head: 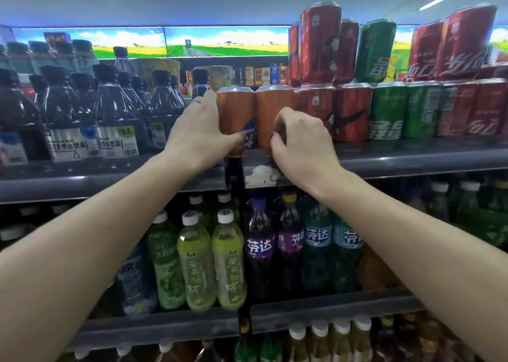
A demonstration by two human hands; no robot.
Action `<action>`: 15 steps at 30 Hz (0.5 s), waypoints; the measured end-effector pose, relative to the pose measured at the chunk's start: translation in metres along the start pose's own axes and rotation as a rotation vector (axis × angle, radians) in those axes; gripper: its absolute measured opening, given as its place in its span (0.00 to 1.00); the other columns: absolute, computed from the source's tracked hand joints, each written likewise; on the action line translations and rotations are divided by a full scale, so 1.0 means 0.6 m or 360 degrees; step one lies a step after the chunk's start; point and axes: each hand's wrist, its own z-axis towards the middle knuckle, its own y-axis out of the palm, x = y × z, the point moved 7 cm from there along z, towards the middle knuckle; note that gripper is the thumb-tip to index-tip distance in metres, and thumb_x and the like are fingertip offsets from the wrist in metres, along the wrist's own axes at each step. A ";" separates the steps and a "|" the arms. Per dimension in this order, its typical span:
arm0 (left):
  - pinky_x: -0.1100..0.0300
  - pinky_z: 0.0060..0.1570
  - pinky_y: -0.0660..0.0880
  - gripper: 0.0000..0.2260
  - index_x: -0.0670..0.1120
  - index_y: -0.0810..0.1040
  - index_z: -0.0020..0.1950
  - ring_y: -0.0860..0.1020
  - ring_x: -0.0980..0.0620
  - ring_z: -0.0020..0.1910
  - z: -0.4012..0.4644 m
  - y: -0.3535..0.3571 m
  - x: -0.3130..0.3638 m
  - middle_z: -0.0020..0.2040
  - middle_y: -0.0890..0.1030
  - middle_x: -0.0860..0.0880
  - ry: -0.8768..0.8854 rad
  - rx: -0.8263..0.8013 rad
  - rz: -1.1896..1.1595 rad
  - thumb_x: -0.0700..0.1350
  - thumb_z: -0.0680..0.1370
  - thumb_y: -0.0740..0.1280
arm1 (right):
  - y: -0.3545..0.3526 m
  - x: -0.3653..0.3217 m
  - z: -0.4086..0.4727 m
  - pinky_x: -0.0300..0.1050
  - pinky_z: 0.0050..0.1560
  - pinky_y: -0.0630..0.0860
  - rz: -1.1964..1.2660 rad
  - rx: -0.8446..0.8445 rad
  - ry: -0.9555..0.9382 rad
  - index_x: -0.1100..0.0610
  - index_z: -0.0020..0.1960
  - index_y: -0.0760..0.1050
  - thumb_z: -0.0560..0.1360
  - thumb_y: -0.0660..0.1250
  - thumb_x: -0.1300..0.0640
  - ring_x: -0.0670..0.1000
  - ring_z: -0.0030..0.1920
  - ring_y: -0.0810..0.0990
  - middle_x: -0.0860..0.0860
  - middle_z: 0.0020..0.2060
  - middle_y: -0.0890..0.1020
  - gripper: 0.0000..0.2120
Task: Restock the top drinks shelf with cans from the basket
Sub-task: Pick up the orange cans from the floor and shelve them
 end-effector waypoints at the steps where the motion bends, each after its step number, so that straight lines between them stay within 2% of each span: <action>1: 0.51 0.48 0.71 0.23 0.45 0.69 0.55 0.74 0.44 0.51 0.003 0.002 0.001 0.53 0.77 0.44 0.0012 -0.0014 0.0033 0.55 0.74 0.78 | 0.002 0.000 0.002 0.48 0.46 0.73 -0.0003 -0.0051 0.0017 0.58 0.54 0.76 0.80 0.61 0.61 0.56 0.49 0.79 0.54 0.48 0.81 0.06; 6: 0.49 0.50 0.74 0.25 0.42 0.72 0.62 0.76 0.42 0.53 0.023 0.020 0.012 0.57 0.78 0.41 0.0024 -0.0028 0.0121 0.55 0.75 0.77 | 0.024 -0.004 0.026 0.49 0.52 0.74 -0.0073 -0.0507 0.0154 0.62 0.63 0.73 0.80 0.59 0.61 0.60 0.58 0.77 0.59 0.60 0.78 0.13; 8: 0.47 0.53 0.75 0.26 0.42 0.73 0.65 0.78 0.39 0.56 0.028 0.028 0.017 0.59 0.79 0.41 0.0012 -0.0025 0.0175 0.56 0.76 0.76 | 0.032 -0.008 0.033 0.50 0.53 0.74 -0.0075 -0.0663 0.0199 0.63 0.61 0.72 0.81 0.59 0.60 0.61 0.57 0.77 0.61 0.61 0.77 0.11; 10: 0.47 0.51 0.74 0.25 0.42 0.73 0.65 0.79 0.38 0.58 0.033 0.035 0.021 0.60 0.79 0.40 -0.0012 -0.0013 0.0224 0.56 0.77 0.75 | 0.035 -0.008 0.037 0.48 0.49 0.73 -0.0068 -0.0751 0.0248 0.61 0.57 0.71 0.81 0.58 0.61 0.60 0.54 0.76 0.61 0.61 0.76 0.08; 15: 0.50 0.47 0.71 0.24 0.42 0.75 0.64 0.80 0.36 0.56 0.048 0.042 0.016 0.58 0.80 0.40 -0.0092 -0.0004 0.0291 0.56 0.77 0.75 | 0.041 -0.006 0.041 0.48 0.50 0.73 -0.0120 -0.0824 0.0282 0.63 0.64 0.72 0.81 0.57 0.61 0.60 0.56 0.76 0.62 0.64 0.75 0.14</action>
